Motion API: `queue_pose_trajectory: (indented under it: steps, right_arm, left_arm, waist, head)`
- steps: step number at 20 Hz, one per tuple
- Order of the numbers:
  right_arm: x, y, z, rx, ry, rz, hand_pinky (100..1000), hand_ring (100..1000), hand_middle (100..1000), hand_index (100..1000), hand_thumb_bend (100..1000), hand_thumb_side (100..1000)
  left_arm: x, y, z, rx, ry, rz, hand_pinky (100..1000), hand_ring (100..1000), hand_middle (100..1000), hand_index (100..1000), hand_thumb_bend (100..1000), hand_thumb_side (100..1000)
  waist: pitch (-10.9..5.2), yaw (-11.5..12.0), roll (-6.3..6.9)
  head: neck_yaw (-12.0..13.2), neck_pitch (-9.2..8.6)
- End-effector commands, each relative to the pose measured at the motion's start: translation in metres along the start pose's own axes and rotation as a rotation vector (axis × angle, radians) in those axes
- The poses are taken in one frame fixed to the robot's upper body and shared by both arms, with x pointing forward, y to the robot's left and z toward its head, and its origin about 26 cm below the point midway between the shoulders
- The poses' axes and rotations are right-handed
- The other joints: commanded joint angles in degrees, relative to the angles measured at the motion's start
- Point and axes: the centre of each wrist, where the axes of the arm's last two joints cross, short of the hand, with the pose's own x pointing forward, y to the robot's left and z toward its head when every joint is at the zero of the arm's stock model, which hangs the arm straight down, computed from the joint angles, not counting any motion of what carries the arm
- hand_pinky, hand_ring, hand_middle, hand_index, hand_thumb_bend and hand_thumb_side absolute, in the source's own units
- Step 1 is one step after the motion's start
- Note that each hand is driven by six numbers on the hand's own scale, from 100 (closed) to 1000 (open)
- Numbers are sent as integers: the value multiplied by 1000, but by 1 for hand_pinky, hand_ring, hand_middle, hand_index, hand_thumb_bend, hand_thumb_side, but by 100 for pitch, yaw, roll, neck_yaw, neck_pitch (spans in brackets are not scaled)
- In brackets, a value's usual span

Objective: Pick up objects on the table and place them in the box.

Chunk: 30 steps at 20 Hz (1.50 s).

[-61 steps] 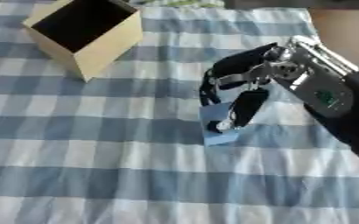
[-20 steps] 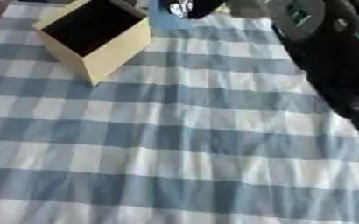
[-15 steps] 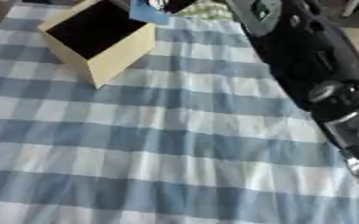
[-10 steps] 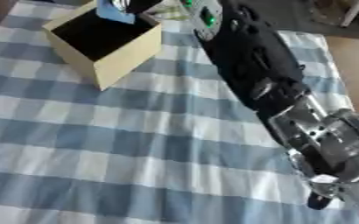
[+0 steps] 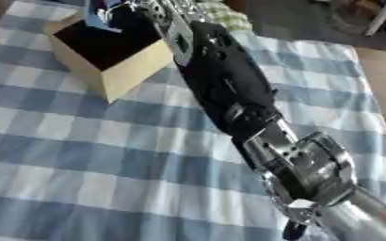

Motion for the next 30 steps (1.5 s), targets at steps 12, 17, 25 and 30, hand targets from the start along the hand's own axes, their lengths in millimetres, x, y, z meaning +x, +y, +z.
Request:
queue_pose_trajectory:
  steps: [12,17,25,30]
  right_arm:
    - [-4,11,-1,10,32,108,614,635,313,442,100,263]
    - [-2,11,-2,77,29,157,782,830,748,799,179,497]
    - [-3,1,-3,139,79,290,875,916,828,894,415,555]
    - [-1,-7,-5,101,69,294,859,901,804,881,367,559]
  left_arm:
    - [5,0,-6,-17,-26,-14,622,766,782,830,100,840]
    - [5,-1,-6,-19,-21,-13,622,766,782,830,100,840]
    - [4,-1,-5,-23,-12,-10,622,766,783,831,100,841]
    - [4,-1,-3,-24,-4,-10,622,766,783,831,100,841]
  waist:
    - [24,36,35]
    - [12,6,28]
    - [-18,-37,31]
    - [-61,-68,65]
  head:
    - [-33,-84]
    - [-10,-63]
    - [27,-49]
    - [57,10]
